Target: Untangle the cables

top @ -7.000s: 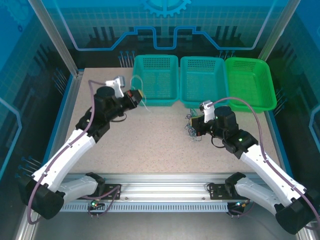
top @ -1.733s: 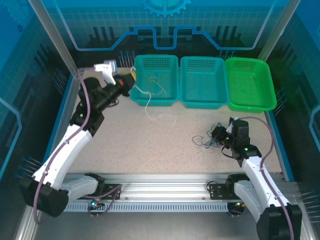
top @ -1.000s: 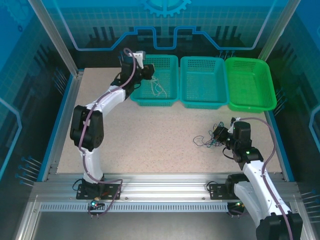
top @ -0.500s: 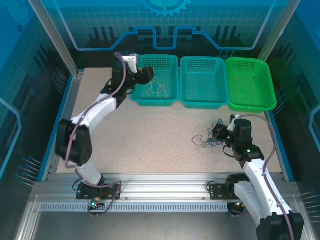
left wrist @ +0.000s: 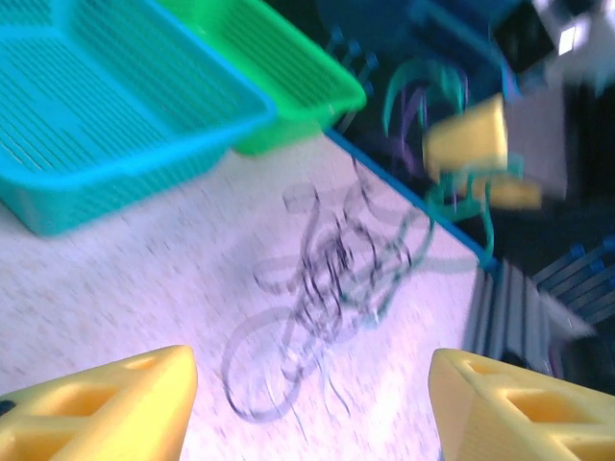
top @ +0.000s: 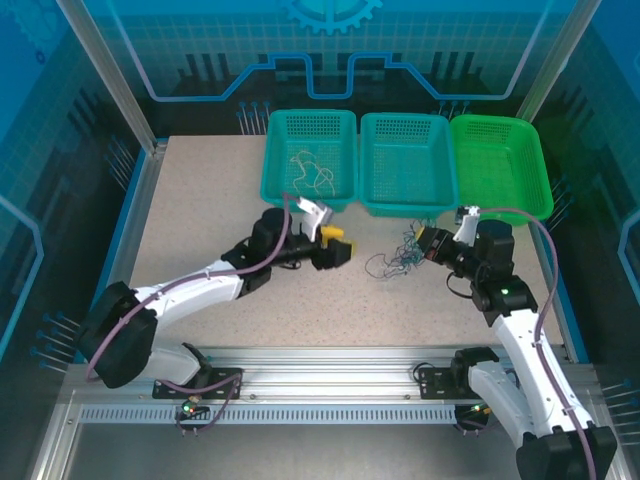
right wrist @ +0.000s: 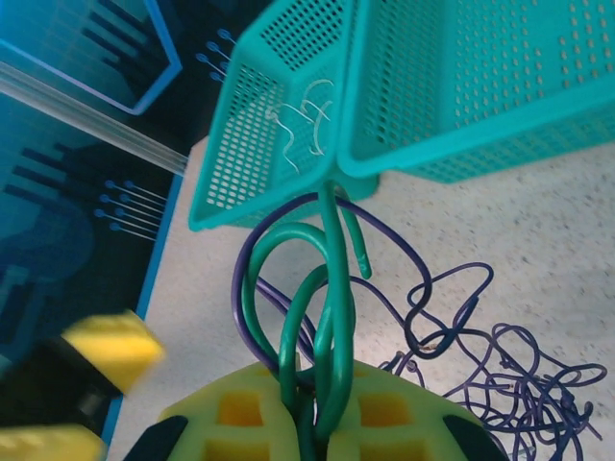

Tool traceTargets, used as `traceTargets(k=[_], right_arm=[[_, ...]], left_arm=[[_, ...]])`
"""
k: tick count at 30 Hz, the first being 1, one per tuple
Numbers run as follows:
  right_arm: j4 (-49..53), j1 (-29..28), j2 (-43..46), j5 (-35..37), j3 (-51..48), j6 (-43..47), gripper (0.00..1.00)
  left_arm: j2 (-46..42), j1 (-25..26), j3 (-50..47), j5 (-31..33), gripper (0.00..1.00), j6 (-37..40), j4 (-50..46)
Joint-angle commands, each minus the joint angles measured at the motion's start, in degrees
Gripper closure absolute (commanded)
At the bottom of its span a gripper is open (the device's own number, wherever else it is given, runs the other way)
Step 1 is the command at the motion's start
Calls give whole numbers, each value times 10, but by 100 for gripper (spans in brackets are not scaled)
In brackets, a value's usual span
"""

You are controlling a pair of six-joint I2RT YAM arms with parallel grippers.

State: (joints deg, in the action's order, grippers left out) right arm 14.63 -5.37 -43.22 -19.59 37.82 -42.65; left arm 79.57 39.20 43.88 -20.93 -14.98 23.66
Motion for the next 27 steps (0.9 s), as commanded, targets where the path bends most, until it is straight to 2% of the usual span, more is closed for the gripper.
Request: traceTargets(k=[1,8,13,17,21,24,27], right_arm=[[-16,-10,0,-10,35,-11,100],[-6,-10,-11,-8,80,-10,100],[8,-10,-13,-5,98,-7,100],[5,-10,-14,-11,101,-11,100],[4,-10,-15,-11,100,-8,100],[10,-10,-16,-8,103,-2,100],[16,-10,-15,-5,107,6,100]], left_arm=[[24,15,-10,-41,34,27,42],[115,29,5,-69,33,-6,145],[184,38,47,-59,33,22,167],[225,41,74,-21,36,42,178],[240,41,82,10,44,44,203],[231,41,79,45,44,58,193],[201,42,64,82,39,84,168]])
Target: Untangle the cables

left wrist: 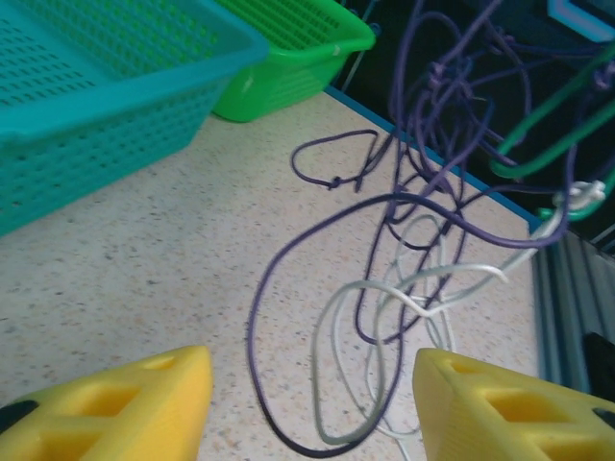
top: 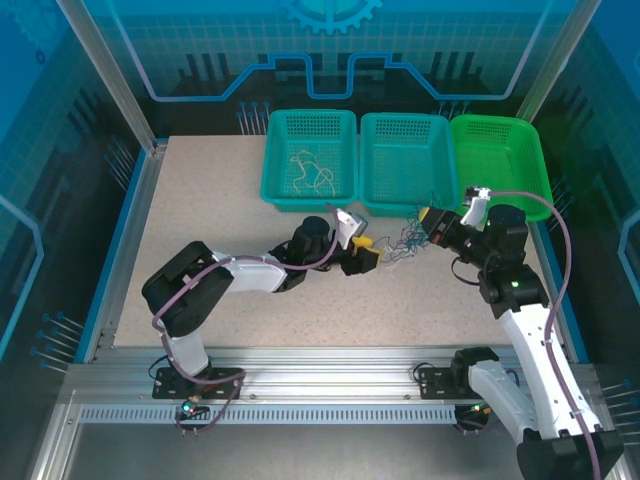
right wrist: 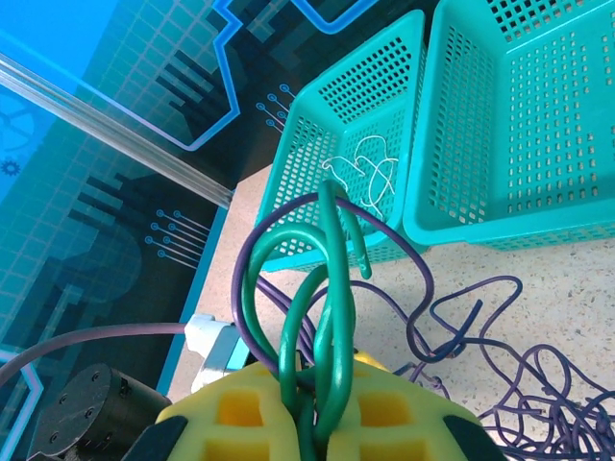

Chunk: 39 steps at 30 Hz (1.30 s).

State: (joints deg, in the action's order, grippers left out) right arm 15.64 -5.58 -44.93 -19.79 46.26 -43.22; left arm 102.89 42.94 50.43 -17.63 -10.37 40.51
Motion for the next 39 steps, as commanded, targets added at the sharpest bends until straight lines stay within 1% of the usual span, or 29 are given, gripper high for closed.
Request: traceTargets(k=[1,4,8,13,16,19,21,24,28,34,36,39], right_arm=[[7,-8,3,-2,23,13,100],[5,-8,3,-1,21,12,100],[-4,-8,-2,-6,19,7,100],[-2,-8,2,-8,20,3,100],[7,-8,7,-5,22,7,100],[10,-8,11,-5,23,6,100],[9,-8,12,-5,23,5,100],[11,-8,13,-3,24,6,100],[15,-8,12,7,23,9,100],[38,-2,16,49,21,18,100],[55,10,19,79,19,23,100],[86,51,24,134,7,22,100]], left_arm=[[-45,5,-5,58,39,49,-13],[-78,20,-2,79,40,99,-65],[-84,63,25,121,43,175,-121],[-39,86,60,190,45,192,-126],[-12,94,81,219,48,198,-118],[13,95,97,243,52,197,-106],[25,94,107,245,57,200,-107],[29,94,106,234,72,194,-96],[13,94,84,230,100,177,-66],[-40,90,31,235,100,145,-28],[-68,83,4,231,100,120,-8],[-124,59,-49,213,100,67,25]])
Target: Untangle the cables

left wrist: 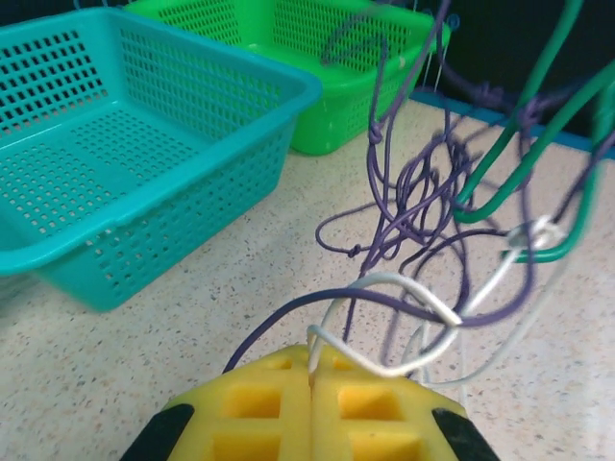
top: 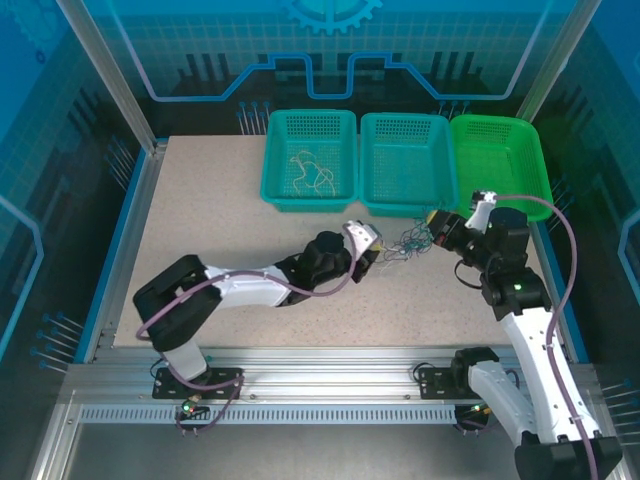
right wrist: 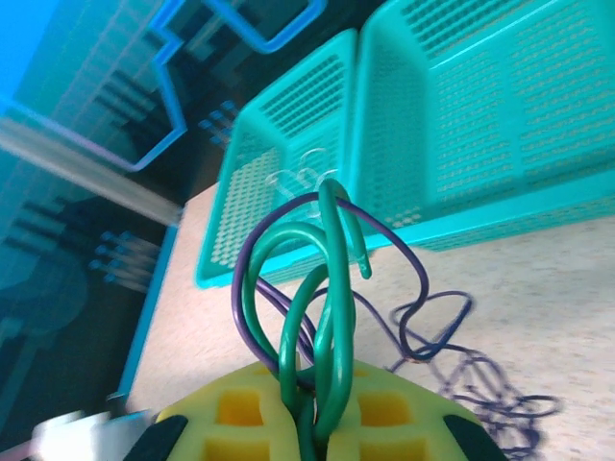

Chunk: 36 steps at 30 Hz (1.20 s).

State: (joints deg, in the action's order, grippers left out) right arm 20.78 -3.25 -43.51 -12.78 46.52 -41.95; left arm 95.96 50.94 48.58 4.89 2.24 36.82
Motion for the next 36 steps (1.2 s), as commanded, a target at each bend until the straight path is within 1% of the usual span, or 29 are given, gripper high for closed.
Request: traceTargets(k=[1,3,5,7,9,11,13,15,16,18,20,23,26,29,31,33,36], right_arm=[[42,53,11,74,-2,2,100],[47,110,12,61,-21,-16,100],[32,172,14,18,-48,-38,100],[19,209,17,-8,-72,-55,100],[14,224,19,-13,-87,-59,100],[22,229,19,-1,-94,-58,100],[23,231,23,3,-100,-58,100],[16,230,25,-4,-108,-57,100],[11,224,25,-10,-115,-59,100],[-4,191,22,-13,-136,-72,100],[-21,136,14,-2,-158,-74,100],[-30,45,4,49,-187,-87,100],[-72,-28,-6,76,-232,-130,100],[-100,-88,-30,97,-257,-151,100],[-100,-120,-49,107,-256,-145,100],[-98,-146,-65,106,-251,-136,100],[-93,-174,-78,112,-242,-122,100]], left_arm=[[-77,-33,-52,-21,100,-82,74],[-116,-63,-93,-32,100,-129,95],[-160,-103,-132,-49,100,-182,104],[-196,-136,-159,-58,100,-215,98],[-232,-157,-173,-64,100,-220,76],[-263,-170,-176,-57,100,-216,37],[-284,-180,-173,-49,100,-217,-1],[-294,-184,-171,-54,100,-220,-15],[-295,-184,-170,-64,100,-222,-14],[-288,-184,-164,-88,100,-230,-7],[-275,-185,-153,-110,100,-240,3],[-261,-184,-135,-117,100,-256,9],[-250,-185,-109,-121,100,-260,3],[-232,-184,-69,-125,100,-256,-17],[-220,-184,-44,-120,100,-252,-28],[-205,-185,-13,-102,100,-237,-53],[-169,-189,60,-36,100,-204,-122]])
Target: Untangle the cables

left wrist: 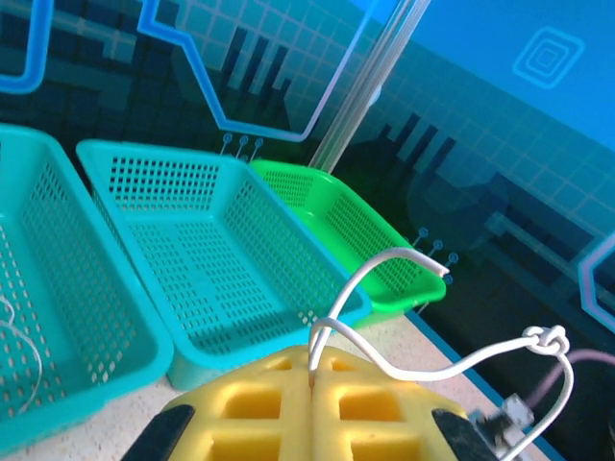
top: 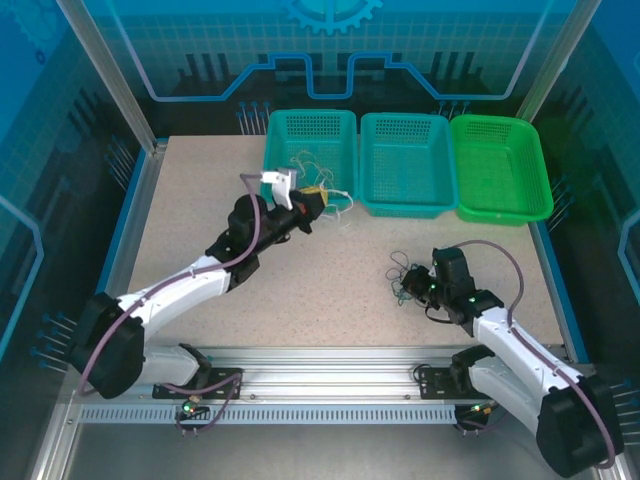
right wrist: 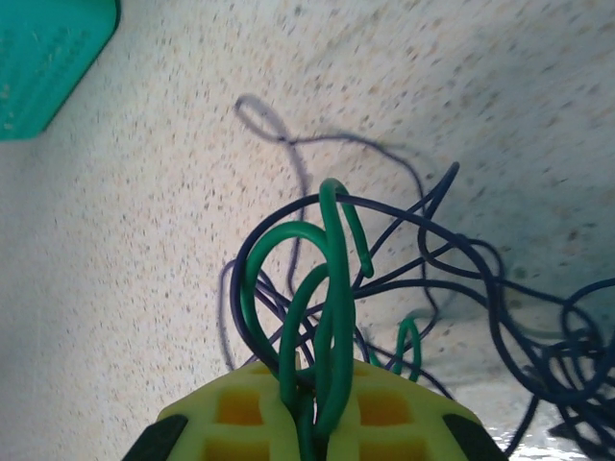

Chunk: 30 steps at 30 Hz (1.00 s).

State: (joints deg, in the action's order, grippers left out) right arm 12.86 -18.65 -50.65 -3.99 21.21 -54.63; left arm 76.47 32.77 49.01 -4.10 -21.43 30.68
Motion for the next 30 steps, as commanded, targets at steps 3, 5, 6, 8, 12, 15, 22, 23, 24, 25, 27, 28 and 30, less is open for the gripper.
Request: traceTargets(k=[3,5,6,8,12,15,22,23,24,25,27,28,30], right_arm=[[-16,-34,-7,28,17,9,100],[-15,-39,-5,26,22,16,100],[-11,-40,-2,27,25,20,100],[1,-43,5,30,30,28,100],[14,-45,25,40,26,35,100],[16,-45,39,45,22,36,100],[45,-46,59,60,36,61,100],[47,-46,62,63,38,66,100],[48,-45,62,65,41,70,100],[50,-45,63,67,47,76,100],[52,-45,60,66,58,92,100],[52,-45,57,63,65,105,100],[51,-45,49,56,84,126,100]], left_arm=[[97,-34,165,93,100,33,-165],[147,-47,218,120,100,40,-194],[166,-54,237,126,100,41,-200],[207,-67,272,140,100,44,-207],[286,-88,346,142,100,41,-237],[340,-98,394,142,97,49,-251],[346,-112,397,121,65,21,-245],[331,-112,375,117,64,14,-230],[318,-112,356,113,63,10,-219],[300,-112,336,107,63,3,-208],[263,-112,298,85,65,-7,-191],[238,-111,272,67,66,-14,-177],[191,-107,218,27,67,-27,-134]])
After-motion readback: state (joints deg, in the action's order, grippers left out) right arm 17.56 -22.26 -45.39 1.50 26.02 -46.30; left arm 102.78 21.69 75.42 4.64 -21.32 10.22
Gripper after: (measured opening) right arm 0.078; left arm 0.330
